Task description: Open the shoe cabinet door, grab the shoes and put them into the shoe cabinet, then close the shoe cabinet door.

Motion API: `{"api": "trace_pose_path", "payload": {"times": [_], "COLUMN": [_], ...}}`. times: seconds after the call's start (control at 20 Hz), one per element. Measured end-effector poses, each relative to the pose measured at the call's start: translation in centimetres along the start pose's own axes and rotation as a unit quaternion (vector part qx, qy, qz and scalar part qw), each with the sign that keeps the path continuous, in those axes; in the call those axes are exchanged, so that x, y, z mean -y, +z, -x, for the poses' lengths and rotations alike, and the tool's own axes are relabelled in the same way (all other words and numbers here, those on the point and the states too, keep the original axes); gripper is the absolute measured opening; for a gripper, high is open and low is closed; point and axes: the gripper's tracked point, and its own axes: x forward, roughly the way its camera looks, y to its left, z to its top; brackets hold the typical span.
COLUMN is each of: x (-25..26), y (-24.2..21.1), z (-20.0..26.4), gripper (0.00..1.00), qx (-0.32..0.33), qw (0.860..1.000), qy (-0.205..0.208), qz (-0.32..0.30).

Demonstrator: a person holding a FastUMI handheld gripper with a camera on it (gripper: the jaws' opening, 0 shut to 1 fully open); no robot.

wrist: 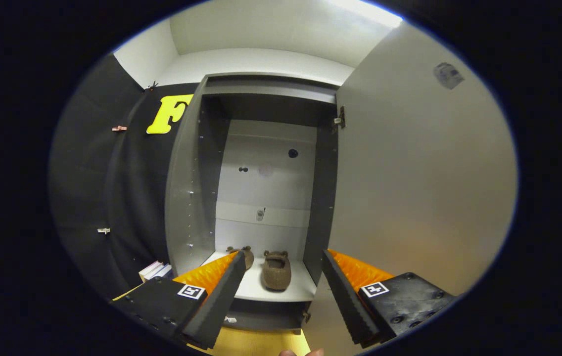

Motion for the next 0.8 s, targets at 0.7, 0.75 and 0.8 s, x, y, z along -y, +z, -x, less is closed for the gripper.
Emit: {"api": "trace_pose_path", "payload": {"times": [0.7,0.75,0.8], "x": [9.5,11.2,12.5], "y": [-1.7,-1.9,-1.7], "z": [20.3,21.0,21.0], "gripper": [0.98,0.98,0.98], "qx": [-0.046,-0.054,-0.055], "qw": [0.997,0.997,0.997], "qy": [0.054,0.045,0.037], "qz": [-0.036,-0.039,-0.045]}}
